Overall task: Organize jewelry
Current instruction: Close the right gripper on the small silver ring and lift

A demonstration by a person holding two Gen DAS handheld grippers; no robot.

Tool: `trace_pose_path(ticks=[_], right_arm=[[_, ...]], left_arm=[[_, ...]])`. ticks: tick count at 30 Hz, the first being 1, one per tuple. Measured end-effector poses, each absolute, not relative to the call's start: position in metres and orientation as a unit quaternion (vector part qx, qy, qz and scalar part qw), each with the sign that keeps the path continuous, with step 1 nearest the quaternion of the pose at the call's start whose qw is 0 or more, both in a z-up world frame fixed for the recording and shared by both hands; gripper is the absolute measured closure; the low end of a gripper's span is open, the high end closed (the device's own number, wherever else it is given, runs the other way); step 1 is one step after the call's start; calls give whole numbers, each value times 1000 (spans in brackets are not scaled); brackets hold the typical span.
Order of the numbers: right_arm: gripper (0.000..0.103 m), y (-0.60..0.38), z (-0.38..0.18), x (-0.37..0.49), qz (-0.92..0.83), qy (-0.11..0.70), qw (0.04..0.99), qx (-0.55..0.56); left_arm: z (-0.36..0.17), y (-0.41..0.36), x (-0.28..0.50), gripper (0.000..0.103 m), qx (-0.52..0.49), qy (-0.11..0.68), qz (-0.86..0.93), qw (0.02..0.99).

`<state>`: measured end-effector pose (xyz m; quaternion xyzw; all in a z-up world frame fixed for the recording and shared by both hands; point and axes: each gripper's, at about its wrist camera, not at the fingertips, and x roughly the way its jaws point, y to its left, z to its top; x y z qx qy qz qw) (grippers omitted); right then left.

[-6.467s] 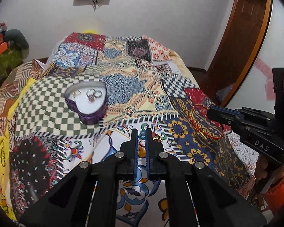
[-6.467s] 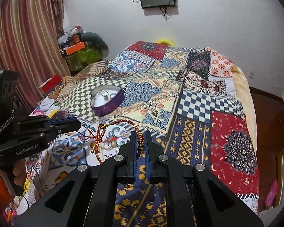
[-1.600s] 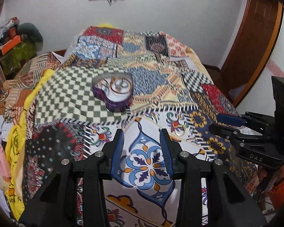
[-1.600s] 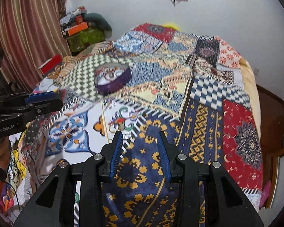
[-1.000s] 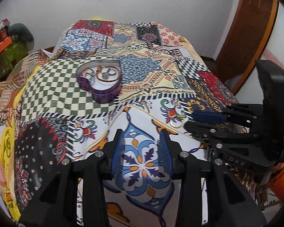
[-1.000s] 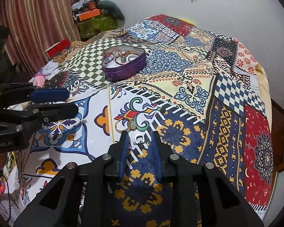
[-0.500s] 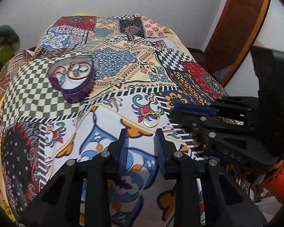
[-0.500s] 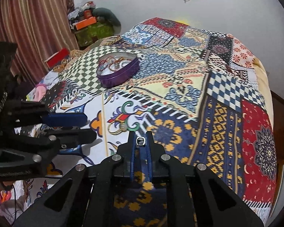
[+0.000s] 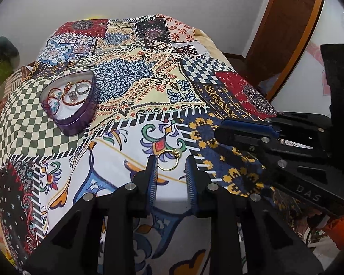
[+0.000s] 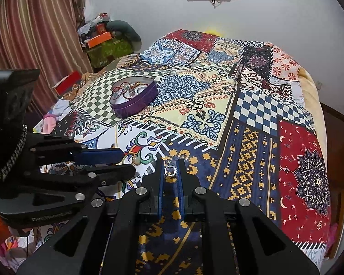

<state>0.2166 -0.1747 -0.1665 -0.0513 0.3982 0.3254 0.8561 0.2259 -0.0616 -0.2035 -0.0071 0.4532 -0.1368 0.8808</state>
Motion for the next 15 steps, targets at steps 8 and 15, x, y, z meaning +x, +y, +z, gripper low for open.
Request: trace_pose_path(ticks=[8, 15], right_arm=[[94, -180, -164, 220, 319, 397, 860, -46], [94, -179, -156, 217, 317, 392, 862, -48]], left_arm=[[-205, -68, 231, 79, 13, 448, -131, 884], [-201, -62, 227, 99, 1, 442, -127, 888]])
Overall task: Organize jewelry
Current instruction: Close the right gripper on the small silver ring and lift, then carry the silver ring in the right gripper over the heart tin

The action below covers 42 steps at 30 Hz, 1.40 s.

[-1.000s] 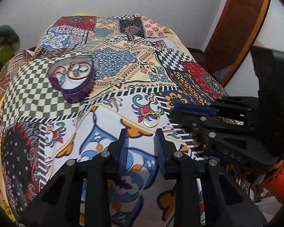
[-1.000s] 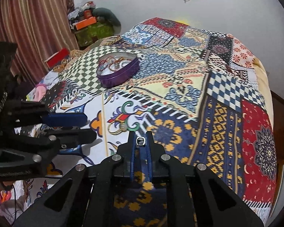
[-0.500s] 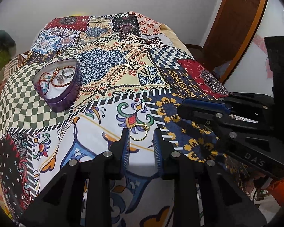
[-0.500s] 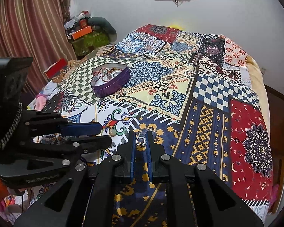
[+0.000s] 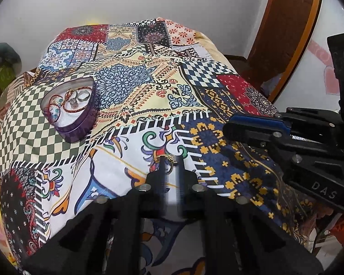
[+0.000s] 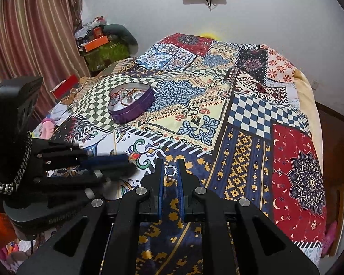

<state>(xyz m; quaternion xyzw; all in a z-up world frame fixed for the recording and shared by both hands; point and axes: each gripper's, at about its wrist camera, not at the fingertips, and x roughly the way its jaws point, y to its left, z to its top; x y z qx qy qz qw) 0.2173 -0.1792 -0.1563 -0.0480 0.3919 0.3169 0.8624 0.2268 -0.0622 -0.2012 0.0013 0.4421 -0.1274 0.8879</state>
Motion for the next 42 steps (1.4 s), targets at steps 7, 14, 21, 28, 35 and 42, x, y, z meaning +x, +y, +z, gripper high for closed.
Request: trace_pose_path(ticks=[7, 14, 21, 28, 35, 42], right_arm=[[94, -174, -143, 214, 319, 380, 867, -49], [94, -165, -136, 212, 321, 375, 868, -52], [94, -153, -124, 211, 328, 362, 871, -54], [94, -137, -111, 213, 340, 345, 873, -53], [94, -119, -100, 219, 354, 329, 874, -52], [94, -100, -98, 232, 363, 322, 873, -55]], left_arm=[[-198, -47, 220, 99, -11, 438, -117, 891], [-184, -28, 211, 100, -26, 420, -103, 901], [-167, -7, 204, 100, -35, 397, -87, 913], [-151, 14, 201, 100, -45, 374, -68, 924], [-137, 36, 204, 100, -53, 354, -50, 932], [-129, 53, 215, 100, -59, 338, -39, 938]])
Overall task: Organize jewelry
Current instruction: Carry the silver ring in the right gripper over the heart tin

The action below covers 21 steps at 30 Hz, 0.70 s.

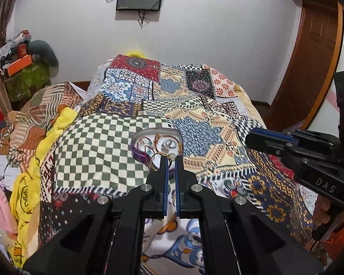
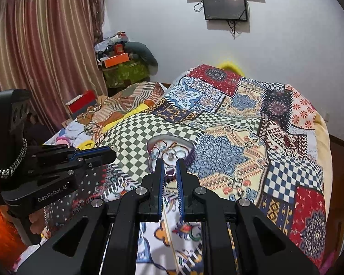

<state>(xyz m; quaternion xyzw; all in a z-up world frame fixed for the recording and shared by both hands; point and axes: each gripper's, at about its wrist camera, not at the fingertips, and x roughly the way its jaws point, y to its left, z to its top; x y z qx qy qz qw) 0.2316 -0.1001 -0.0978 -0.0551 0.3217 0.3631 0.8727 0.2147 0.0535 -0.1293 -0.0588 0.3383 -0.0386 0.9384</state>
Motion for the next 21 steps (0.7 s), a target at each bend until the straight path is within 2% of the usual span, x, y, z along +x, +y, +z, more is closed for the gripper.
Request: trace_pose_path(ticks=[21], right_arm=[[94, -47, -129, 294, 361, 370, 853, -74]], left_arm=[[-162, 71, 290, 100, -59, 375, -36, 925]])
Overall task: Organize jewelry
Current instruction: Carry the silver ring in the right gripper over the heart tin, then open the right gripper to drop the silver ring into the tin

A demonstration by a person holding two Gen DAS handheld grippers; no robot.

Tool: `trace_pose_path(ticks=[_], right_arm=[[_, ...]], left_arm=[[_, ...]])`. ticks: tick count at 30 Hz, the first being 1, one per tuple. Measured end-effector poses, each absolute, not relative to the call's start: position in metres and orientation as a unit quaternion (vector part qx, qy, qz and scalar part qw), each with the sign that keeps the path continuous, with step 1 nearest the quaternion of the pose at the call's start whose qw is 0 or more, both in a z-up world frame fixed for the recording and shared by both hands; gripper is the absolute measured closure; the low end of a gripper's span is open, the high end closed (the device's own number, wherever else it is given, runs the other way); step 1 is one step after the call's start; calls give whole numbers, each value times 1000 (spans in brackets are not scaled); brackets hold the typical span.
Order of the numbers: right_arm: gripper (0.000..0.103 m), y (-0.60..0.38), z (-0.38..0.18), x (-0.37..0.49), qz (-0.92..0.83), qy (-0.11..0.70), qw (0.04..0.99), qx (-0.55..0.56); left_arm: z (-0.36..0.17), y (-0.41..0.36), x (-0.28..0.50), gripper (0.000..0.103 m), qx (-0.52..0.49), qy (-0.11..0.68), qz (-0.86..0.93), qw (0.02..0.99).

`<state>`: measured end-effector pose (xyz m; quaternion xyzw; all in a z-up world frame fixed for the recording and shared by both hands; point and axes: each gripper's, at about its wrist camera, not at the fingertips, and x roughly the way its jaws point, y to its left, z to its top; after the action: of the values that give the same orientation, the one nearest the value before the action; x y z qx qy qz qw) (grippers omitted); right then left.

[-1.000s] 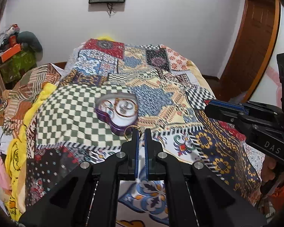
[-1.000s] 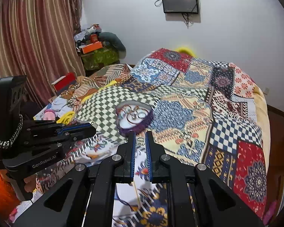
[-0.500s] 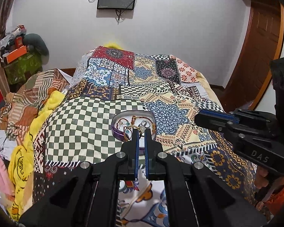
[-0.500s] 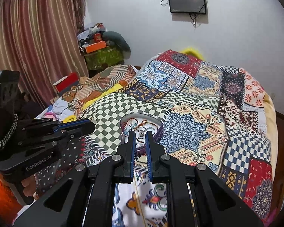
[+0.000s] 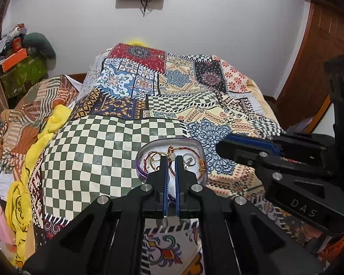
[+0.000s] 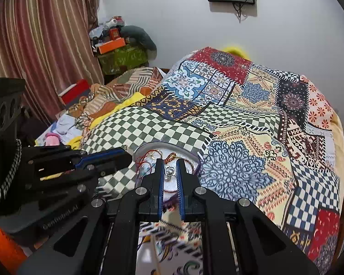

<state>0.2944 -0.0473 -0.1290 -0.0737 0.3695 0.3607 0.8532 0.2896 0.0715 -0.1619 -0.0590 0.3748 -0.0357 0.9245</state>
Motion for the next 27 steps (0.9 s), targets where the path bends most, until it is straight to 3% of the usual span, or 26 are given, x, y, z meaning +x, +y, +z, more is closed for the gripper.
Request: trace_pose_path(ticks=[27], right_arm=[[92, -34, -153, 336, 365, 433, 821, -68]], left_arm=[[-185, 72, 314, 98, -72, 415, -40, 906]])
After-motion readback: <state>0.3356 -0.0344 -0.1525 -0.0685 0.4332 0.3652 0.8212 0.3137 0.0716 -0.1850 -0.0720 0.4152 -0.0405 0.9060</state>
